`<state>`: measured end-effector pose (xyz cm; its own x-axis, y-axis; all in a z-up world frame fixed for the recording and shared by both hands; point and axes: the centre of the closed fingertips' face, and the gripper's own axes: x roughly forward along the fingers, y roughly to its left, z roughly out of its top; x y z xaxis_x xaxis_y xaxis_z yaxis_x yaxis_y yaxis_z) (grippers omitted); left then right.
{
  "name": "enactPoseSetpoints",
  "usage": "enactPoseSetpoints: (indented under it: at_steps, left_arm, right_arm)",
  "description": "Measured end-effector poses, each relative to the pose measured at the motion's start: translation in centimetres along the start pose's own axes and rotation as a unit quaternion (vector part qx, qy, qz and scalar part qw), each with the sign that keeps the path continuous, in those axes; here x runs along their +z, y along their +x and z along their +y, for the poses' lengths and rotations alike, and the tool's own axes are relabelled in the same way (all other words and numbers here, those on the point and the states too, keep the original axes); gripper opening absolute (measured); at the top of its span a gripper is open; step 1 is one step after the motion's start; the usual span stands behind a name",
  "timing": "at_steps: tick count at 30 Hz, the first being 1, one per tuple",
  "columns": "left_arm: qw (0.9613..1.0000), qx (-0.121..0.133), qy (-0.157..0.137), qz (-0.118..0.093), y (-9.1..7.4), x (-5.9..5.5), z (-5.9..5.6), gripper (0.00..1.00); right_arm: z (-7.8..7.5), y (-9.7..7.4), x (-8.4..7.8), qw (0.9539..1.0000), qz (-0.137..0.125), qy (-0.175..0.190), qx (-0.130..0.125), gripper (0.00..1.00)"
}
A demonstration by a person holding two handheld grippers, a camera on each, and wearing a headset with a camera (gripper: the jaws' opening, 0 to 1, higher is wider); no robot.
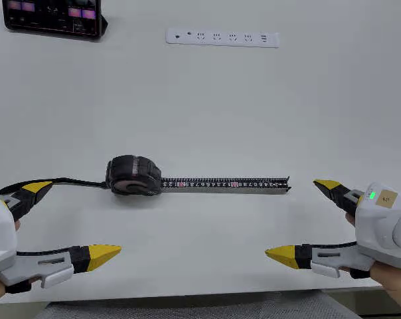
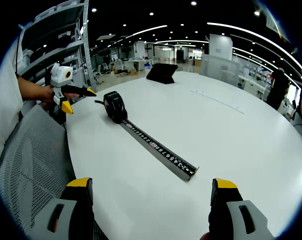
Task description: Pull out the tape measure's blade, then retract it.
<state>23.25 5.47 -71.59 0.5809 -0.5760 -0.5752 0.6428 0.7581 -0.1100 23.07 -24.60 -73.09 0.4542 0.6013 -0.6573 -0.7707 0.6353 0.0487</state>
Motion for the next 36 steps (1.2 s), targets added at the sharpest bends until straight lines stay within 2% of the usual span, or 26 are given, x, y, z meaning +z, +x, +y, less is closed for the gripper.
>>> enactPoseSetpoints:
  at_steps: [10,19,36]
  left_arm:
    - [1.0,0.002,0.005,0.002,0.0,0.0,0.0,0.97]
    - [1.0,0.002,0.003,-0.005,1.3,1.2,-0.1,0.97]
    - [1.0,0.001,-0.002,-0.007,2.7,1.8,-0.1,0.95]
  right_arm:
    - [-0.1,0.0,0.0,1.0,0.001,-0.001,-0.001,0.98]
    - [-1.0,0.3,0.5,1.0,0.0,-0.009,-0.001,0.97]
    - [-1.6,0.6,0.6,0.9999,0.003,-0.012,-0.001,0.97]
